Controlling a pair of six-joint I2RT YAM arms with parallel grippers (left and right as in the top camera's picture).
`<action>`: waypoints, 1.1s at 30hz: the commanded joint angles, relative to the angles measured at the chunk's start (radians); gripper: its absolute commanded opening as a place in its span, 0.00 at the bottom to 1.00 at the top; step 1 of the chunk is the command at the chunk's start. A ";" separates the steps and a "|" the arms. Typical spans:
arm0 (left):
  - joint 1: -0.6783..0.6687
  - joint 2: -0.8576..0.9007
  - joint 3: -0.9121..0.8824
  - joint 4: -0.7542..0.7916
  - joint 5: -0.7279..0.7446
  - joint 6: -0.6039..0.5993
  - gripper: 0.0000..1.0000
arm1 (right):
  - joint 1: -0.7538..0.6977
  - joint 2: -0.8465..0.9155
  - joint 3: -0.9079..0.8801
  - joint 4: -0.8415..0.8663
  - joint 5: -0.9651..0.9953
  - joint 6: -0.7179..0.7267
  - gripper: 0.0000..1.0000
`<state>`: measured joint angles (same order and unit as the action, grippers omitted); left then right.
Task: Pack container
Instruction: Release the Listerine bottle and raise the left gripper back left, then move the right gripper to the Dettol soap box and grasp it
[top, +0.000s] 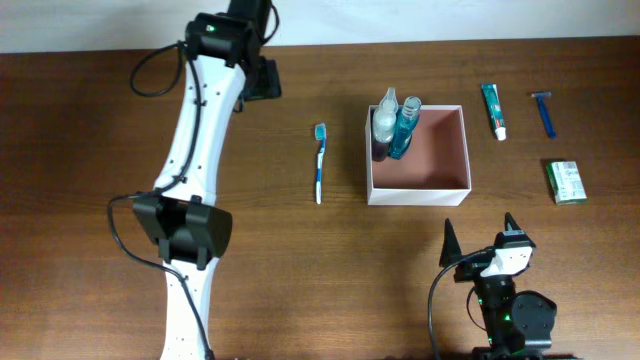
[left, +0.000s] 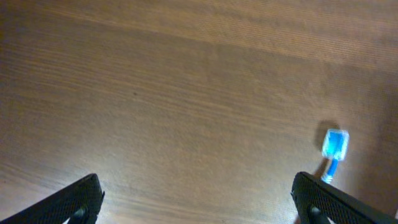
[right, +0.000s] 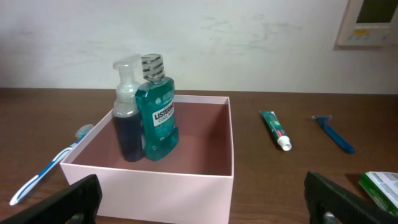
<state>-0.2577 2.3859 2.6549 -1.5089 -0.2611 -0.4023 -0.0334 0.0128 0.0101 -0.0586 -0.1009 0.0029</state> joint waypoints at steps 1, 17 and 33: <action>0.040 -0.011 -0.005 0.016 0.000 -0.009 0.99 | 0.008 -0.006 -0.004 0.047 -0.031 0.065 0.99; 0.071 -0.011 -0.005 0.069 -0.079 -0.009 0.99 | -0.171 0.396 0.638 -0.222 0.121 -0.168 0.99; 0.071 -0.011 -0.005 0.058 -0.224 -0.008 0.99 | -0.565 1.577 1.737 -1.266 0.057 -0.305 0.99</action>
<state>-0.1928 2.3859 2.6541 -1.4502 -0.4171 -0.4057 -0.5743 1.4673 1.6413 -1.2797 -0.0277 -0.2859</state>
